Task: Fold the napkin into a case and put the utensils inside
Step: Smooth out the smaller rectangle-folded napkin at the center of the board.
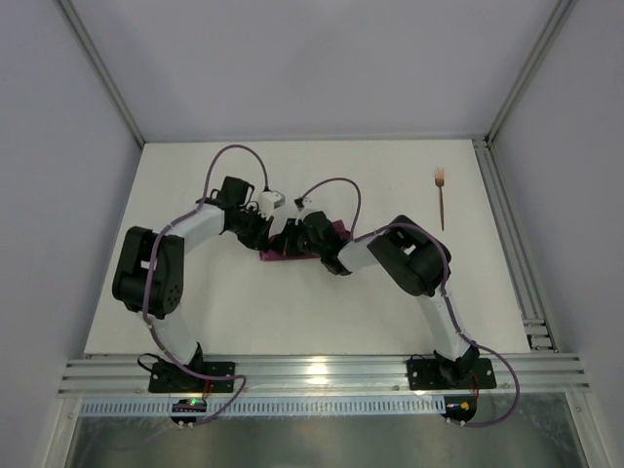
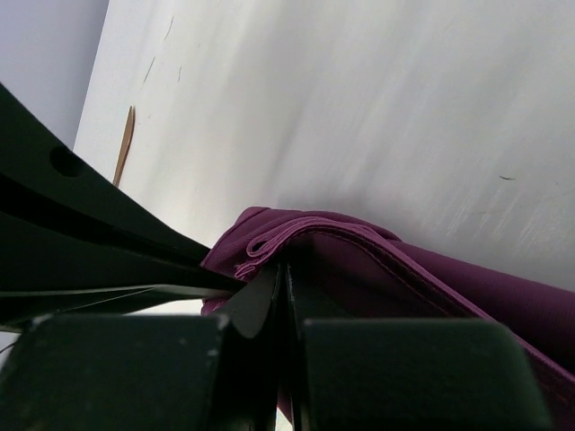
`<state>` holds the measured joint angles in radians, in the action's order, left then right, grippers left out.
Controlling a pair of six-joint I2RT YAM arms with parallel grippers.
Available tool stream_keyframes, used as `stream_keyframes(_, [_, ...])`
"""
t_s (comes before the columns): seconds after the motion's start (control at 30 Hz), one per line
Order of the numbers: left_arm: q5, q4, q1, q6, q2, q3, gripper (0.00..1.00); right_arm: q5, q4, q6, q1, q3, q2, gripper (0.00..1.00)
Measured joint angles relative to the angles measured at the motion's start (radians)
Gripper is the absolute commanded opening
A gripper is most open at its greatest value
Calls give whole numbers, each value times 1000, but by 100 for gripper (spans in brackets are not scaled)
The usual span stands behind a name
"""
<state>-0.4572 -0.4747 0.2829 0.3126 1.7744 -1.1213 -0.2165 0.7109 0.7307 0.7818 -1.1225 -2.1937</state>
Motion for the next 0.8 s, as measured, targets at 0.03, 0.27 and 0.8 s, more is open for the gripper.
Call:
stream_keyframes(0.03, [-5, 2, -1, 0, -1, 1, 0, 0, 1, 7, 0, -2, -3, 4])
stream_keyframes(0.27, [-67, 11, -3, 0, -82, 32, 0, -13, 39, 71, 0, -15, -32, 4])
stream_keyframes(0.8, [-51, -24, -7, 34, 0, 32, 0, -14, 8, 106, -8, -27, -32, 4])
